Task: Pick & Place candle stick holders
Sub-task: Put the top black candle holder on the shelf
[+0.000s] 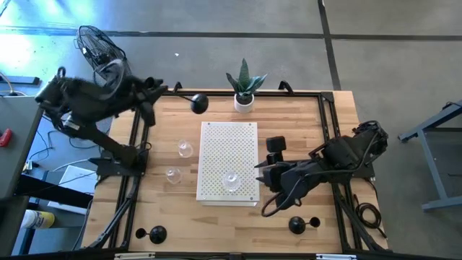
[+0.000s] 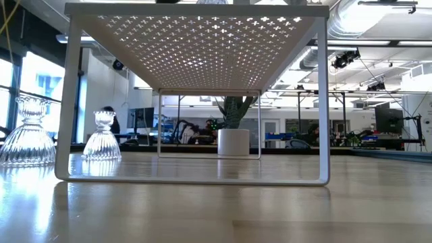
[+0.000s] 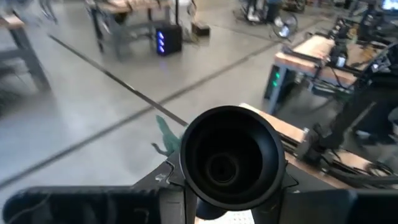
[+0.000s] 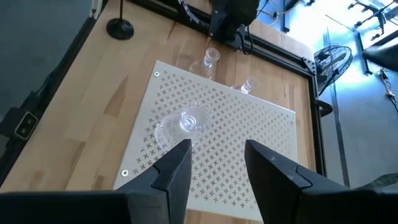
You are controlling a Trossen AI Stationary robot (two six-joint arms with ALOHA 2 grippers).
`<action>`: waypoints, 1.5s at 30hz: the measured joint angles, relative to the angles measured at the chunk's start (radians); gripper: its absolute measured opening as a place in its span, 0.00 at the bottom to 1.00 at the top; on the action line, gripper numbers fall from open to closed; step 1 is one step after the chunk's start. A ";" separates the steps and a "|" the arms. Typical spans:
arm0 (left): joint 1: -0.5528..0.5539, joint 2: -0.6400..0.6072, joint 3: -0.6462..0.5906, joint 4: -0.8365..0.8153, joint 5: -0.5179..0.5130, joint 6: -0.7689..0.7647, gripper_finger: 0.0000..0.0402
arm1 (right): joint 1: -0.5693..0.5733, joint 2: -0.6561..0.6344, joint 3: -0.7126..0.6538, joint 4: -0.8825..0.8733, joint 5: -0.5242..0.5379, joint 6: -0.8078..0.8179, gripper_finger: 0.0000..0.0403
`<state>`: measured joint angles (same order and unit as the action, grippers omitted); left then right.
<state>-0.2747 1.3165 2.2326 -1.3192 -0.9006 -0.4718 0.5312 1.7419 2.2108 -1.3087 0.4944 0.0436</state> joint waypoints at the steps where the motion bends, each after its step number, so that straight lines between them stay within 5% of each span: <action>1: 0.049 0.004 0.000 0.016 0.068 0.015 0.23 | 0.000 -0.004 0.000 0.000 0.000 -0.003 0.35; 16: 0.616 0.132 -0.001 -0.025 0.932 0.228 0.23 | -0.027 -0.015 -0.001 -0.008 0.020 -0.050 0.35; 26: 0.667 0.194 -0.001 -0.118 1.068 0.351 0.23 | -0.075 -0.059 -0.002 -0.035 0.033 -0.043 0.35; 45: 0.665 0.270 -0.002 -0.068 1.109 0.443 0.23 | -0.099 -0.061 -0.002 -0.114 0.029 0.026 0.35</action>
<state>0.3904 1.5864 2.2307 -1.3874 0.2088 -0.0293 0.4321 1.6806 2.2093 -1.4226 0.5235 0.0694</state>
